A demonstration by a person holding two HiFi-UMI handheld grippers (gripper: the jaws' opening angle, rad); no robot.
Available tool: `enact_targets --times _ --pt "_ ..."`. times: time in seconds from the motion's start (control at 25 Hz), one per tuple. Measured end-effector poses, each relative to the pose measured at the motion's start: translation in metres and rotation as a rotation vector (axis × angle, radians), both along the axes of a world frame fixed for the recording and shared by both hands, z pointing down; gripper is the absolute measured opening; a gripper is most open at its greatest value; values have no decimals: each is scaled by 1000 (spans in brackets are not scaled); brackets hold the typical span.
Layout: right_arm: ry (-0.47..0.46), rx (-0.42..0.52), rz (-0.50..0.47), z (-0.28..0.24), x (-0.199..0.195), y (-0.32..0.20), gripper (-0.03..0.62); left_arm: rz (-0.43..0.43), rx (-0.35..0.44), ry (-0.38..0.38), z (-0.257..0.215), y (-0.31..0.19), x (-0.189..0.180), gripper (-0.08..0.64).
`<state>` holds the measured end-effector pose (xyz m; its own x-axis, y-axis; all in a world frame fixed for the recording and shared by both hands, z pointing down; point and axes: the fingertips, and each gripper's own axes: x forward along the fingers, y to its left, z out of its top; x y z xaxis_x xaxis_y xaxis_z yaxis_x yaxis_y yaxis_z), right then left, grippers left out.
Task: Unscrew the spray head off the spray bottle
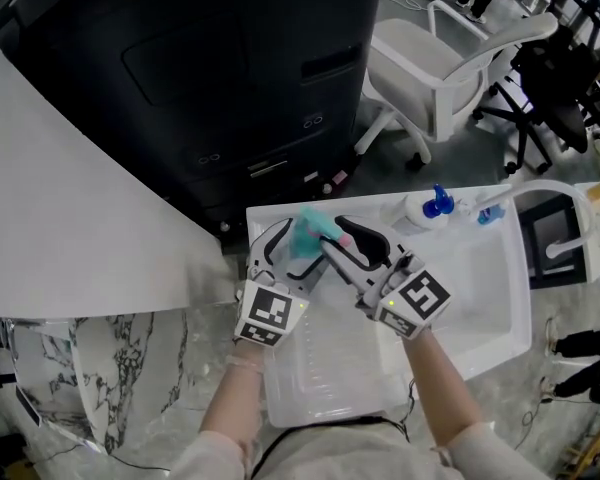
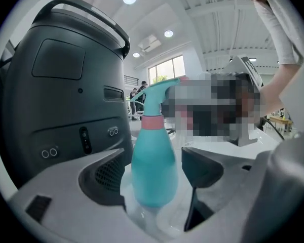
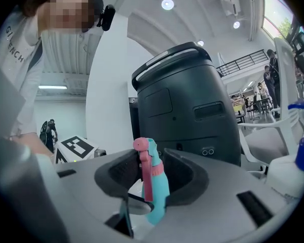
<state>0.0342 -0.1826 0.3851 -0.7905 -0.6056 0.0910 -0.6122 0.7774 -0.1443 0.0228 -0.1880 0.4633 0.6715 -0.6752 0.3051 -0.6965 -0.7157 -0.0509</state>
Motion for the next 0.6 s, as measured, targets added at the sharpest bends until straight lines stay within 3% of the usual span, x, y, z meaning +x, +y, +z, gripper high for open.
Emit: enact_targets --times 0.32,0.52,0.6 --pt "2 36 -42 -2 -2 4 81 54 17 -84 13 -5 10 327" --pt "-18 5 -104 0 0 6 95 82 7 -74 14 -4 12 318" --pt "-27 -22 -79 1 6 5 143 82 1 -75 14 -4 13 318"
